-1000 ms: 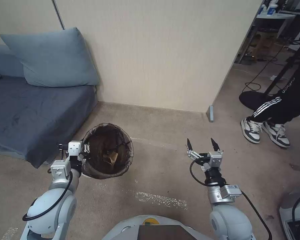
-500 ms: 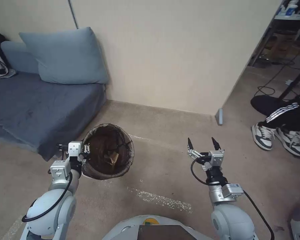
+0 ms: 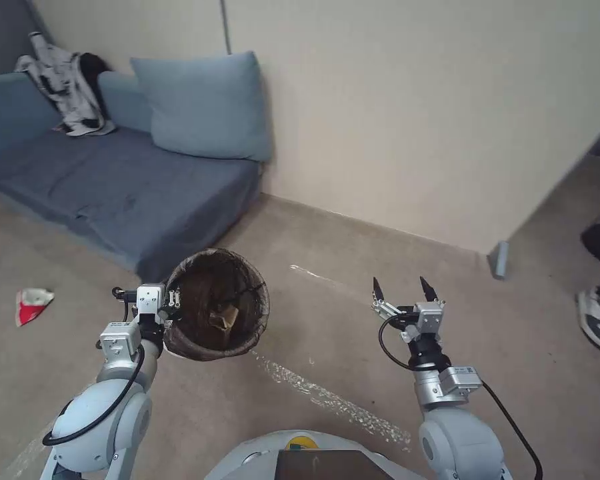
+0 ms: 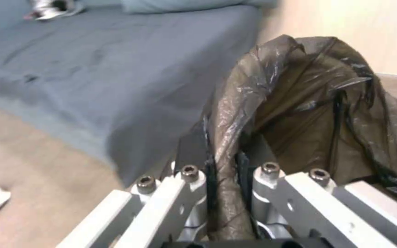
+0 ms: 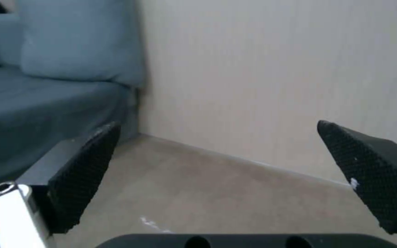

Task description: Pick up the trash bin, then pick up the garbage from the floor and place it into the trash bin.

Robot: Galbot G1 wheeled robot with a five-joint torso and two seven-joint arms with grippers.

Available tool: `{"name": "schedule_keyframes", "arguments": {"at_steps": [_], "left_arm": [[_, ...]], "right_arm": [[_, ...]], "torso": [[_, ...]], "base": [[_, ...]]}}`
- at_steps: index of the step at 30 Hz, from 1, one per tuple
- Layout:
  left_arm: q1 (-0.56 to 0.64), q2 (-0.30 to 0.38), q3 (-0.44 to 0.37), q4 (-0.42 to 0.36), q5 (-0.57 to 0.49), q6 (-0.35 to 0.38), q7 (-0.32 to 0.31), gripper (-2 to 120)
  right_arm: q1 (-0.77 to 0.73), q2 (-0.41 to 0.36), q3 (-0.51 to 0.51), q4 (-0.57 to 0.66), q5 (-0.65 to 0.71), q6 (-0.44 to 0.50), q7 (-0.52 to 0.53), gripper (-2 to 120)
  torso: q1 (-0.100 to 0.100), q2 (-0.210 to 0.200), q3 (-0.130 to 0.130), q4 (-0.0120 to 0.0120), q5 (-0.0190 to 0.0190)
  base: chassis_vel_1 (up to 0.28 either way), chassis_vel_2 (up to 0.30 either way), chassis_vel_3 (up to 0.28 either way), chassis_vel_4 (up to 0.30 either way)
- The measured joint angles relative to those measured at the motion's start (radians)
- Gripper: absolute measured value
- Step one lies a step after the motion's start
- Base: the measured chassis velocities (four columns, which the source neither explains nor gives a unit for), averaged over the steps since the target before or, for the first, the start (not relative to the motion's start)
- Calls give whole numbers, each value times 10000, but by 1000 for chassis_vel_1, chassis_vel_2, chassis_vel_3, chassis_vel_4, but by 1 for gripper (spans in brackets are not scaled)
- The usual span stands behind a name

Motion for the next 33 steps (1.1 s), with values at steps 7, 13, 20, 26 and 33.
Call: {"name": "schedule_keyframes", "arguments": {"at_steps": [7,13,20,26,33], "left_arm": [[-11,-6,13,13,-8,-22,-14,7],[-3,-12,20,22,-14,-28,-19,7],[30,-22,26,22,-18,-42,-21,7],[57,-13,26,22,-46,-49,-18,7],[57,-7,41,0,-60,-61,-17,7]], "right_arm": [[5,32,-46,-59,-1,-25,0,100],[28,31,-62,-109,-3,-26,-1,100],[35,24,-87,-171,-15,-20,-3,100],[29,16,-93,-195,-22,-12,-2,100],[52,23,-83,-217,-25,-15,4,100]], "torso": [[0,0,0,-3,0],[0,0,0,0,1],[0,0,0,-2,0],[0,0,0,-1,1],[0,0,0,-1,0]], "base": [[132,104,123,115],[120,126,131,131],[133,124,116,114],[122,129,137,136],[130,136,117,121]]}}
